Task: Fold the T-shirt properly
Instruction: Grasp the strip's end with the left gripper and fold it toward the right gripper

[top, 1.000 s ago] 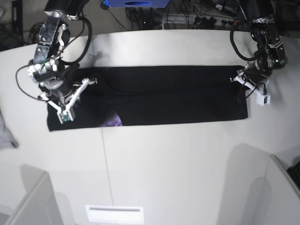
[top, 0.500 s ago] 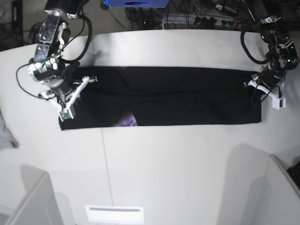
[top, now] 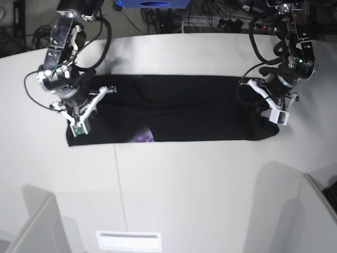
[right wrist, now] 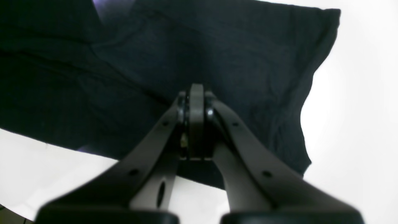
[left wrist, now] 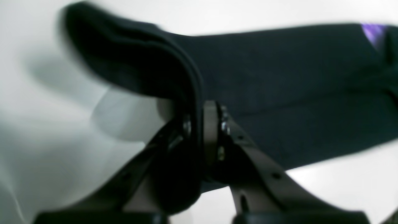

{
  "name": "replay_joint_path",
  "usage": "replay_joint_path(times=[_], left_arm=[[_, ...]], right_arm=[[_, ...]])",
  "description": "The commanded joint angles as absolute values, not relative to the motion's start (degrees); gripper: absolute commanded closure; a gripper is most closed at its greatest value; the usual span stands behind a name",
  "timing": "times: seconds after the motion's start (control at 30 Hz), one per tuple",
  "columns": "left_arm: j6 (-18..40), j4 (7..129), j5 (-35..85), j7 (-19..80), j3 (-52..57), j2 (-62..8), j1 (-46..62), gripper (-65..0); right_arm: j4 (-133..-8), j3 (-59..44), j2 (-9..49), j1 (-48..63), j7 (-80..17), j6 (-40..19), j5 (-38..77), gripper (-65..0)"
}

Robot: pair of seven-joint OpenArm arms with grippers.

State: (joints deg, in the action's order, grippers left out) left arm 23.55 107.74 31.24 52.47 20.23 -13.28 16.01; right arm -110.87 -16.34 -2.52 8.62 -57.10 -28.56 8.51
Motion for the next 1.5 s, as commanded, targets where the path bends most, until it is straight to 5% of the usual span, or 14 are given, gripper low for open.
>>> replay_joint_path(times=[0.0, 0.2, 0.37, 1.47], left_arm=[[23.78, 108.88, 31.43, 51.3, 19.56, -12.79, 15.43, 0.0], [23.43, 108.88, 31.34, 51.3, 14.29, -9.63, 14.2, 0.0], [15.96, 108.79, 31.43, 51.21, 6.9, -9.63, 12.79, 0.0], [15.6, 106.68, 31.34, 52.88, -2.51, -3.47, 9.19, 0.0]], right_arm=[[-111.78, -16.4, -2.24, 7.96, -56.22, -28.7, 8.66, 0.0], [-111.78, -16.66, -1.98, 8.04, -56.22, -28.7, 8.57, 0.0], [-111.78, -16.66, -1.89, 8.04, -56.22, -28.7, 8.57, 0.0], [-111.78, -16.75, -1.98, 8.04, -56.22, -28.7, 8.57, 0.0]])
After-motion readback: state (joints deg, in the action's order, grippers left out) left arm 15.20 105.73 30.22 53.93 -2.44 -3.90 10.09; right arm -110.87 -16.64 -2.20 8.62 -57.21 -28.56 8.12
